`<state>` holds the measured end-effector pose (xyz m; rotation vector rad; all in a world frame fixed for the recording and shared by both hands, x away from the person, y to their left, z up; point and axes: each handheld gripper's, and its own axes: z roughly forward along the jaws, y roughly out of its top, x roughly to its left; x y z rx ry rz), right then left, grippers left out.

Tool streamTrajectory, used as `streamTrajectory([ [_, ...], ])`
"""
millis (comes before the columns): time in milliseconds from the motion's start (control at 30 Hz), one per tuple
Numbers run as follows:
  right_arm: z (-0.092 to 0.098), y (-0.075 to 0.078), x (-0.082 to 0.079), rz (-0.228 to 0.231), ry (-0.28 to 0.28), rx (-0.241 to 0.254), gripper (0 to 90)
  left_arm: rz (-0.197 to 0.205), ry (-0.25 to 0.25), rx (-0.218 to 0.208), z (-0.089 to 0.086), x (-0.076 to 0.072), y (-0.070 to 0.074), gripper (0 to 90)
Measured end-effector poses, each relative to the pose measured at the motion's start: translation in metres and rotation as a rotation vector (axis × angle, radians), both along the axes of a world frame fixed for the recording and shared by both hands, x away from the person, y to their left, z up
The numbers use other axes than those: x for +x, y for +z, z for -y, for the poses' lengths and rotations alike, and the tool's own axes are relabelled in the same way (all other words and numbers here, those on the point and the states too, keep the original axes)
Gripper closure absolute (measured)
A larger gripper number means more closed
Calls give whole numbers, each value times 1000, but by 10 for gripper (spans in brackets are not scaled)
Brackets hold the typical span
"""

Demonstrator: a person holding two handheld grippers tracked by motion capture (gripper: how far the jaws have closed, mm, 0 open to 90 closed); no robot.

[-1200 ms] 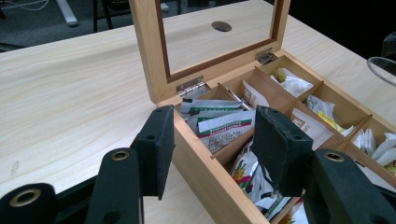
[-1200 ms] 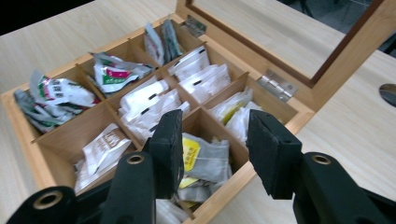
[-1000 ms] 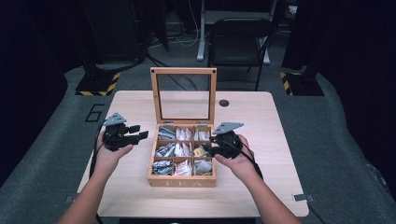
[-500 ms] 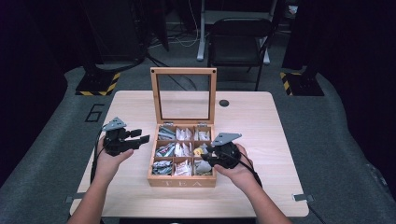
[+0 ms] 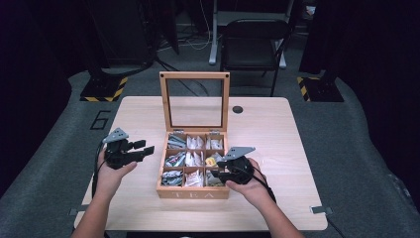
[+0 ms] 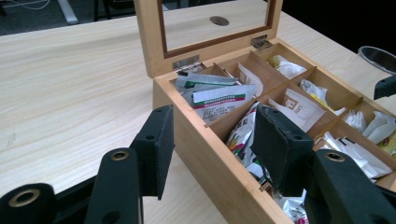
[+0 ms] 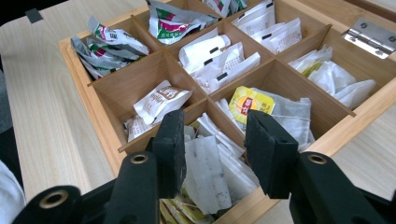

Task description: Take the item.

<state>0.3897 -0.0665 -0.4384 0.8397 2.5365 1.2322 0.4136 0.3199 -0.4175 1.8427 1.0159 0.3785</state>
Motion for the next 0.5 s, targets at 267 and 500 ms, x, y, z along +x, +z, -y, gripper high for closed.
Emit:
streamTrajectory([
  [267, 1, -11, -2, -20, 16, -7, 582, -5, -7, 16, -4, -5, -1, 484],
  [500, -2, -14, -4, -28, 39, -20, 780, -16, 1, -1, -8, -10, -3, 483],
])
